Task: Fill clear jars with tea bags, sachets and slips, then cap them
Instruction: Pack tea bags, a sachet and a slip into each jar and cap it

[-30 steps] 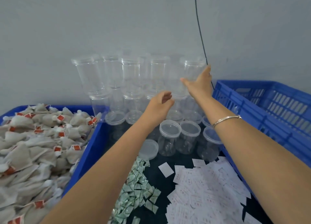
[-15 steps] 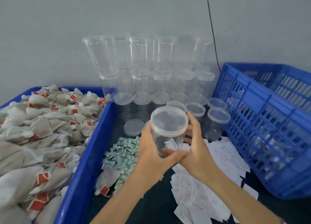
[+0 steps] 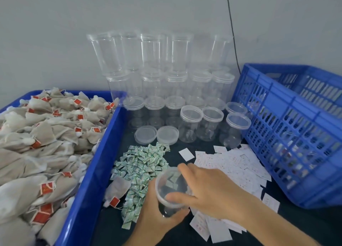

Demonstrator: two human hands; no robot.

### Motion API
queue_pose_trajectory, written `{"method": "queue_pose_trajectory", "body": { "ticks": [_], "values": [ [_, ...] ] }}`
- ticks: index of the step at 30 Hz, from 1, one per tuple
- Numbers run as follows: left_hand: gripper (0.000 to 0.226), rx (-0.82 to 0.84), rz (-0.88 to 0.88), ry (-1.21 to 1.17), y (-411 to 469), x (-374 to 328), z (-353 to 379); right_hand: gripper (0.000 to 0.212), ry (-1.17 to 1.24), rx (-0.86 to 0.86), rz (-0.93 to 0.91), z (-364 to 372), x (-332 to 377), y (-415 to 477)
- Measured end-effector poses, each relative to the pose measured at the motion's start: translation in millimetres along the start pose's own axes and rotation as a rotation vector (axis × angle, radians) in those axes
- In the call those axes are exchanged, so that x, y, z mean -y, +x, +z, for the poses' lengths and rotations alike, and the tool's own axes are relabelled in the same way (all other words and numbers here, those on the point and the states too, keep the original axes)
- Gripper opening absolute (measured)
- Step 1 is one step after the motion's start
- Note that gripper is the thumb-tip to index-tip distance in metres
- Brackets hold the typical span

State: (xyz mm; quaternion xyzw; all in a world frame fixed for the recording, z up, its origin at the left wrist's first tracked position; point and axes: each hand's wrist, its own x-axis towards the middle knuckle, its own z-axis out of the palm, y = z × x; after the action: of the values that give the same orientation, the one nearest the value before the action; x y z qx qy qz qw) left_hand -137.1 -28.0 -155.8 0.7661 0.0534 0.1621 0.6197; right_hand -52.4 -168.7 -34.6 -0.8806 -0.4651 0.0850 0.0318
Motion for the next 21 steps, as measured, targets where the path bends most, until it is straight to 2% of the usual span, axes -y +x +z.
{"method": "queue_pose_trajectory", "body": {
  "ticks": [3, 7, 9, 12, 16, 18, 19, 21],
  "values": [
    [0.080, 0.016, 0.027, -0.019, 19, -4, 1, 0.078, -0.203, -0.101, 0.040, -2, 9, 19],
    [0.085, 0.121, -0.011, -0.012, 29, -6, -7, 0.064, -0.216, -0.123, 0.024, -7, 12, 38],
    [0.086, 0.154, -0.036, 0.047, 33, -4, -15, 0.059, -0.211, -0.038, -0.021, -13, 10, 41],
    [0.083, 0.198, -0.083, 0.094, 36, -3, -21, 0.056, -0.165, 0.181, -0.106, -27, 3, 43],
    [0.075, 0.256, -0.112, 0.102, 38, -2, -20, 0.081, -0.082, 0.482, -0.229, -48, -4, 45],
    [0.075, 0.260, -0.116, 0.091, 37, -3, -19, 0.096, -0.002, 0.561, -0.168, -54, -4, 43],
    [0.077, 0.262, -0.119, 0.099, 36, -4, -19, 0.100, 0.018, 0.540, -0.094, -54, -1, 42],
    [0.083, 0.273, -0.112, 0.090, 36, -7, -16, 0.094, -0.123, 0.385, 0.023, -49, 8, 44]
  ]
}}
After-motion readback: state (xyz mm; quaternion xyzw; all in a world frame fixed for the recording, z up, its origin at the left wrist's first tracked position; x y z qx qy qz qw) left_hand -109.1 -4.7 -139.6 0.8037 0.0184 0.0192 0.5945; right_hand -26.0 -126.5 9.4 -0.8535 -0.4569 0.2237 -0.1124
